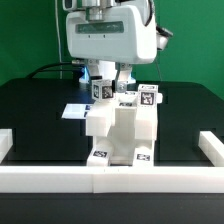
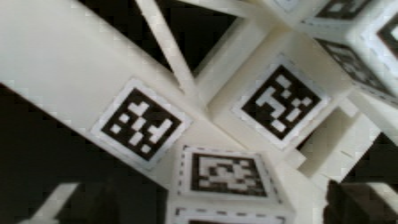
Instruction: Assemble chair
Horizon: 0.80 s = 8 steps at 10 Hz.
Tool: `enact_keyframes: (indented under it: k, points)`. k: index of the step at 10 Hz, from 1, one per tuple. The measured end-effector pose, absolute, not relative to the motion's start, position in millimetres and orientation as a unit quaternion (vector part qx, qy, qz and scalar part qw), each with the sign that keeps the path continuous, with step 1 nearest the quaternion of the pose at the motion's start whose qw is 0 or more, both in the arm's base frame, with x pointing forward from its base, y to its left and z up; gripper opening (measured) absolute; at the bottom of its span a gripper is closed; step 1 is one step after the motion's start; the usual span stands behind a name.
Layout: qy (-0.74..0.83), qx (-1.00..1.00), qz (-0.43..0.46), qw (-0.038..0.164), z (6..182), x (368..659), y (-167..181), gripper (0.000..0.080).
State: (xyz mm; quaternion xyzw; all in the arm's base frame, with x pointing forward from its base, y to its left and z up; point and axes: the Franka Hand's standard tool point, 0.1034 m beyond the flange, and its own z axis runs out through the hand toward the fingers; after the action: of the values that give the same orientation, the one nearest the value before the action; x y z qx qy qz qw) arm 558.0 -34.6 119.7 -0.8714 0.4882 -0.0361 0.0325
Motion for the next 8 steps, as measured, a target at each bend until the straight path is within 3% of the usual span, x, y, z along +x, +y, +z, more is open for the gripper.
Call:
enact_keyframes:
  k: [1, 2, 8]
  points:
    - [0.461, -0.886, -0.037, 0.031, 119.9, 558.2, -34.6, 0.063]
    - [0.397, -0.916, -0.04, 0.029, 120.1, 558.5, -34.9, 0.0644]
    - [0.133, -0.99, -0.047, 0.016, 120.0, 557.5, -37.6, 0.0649]
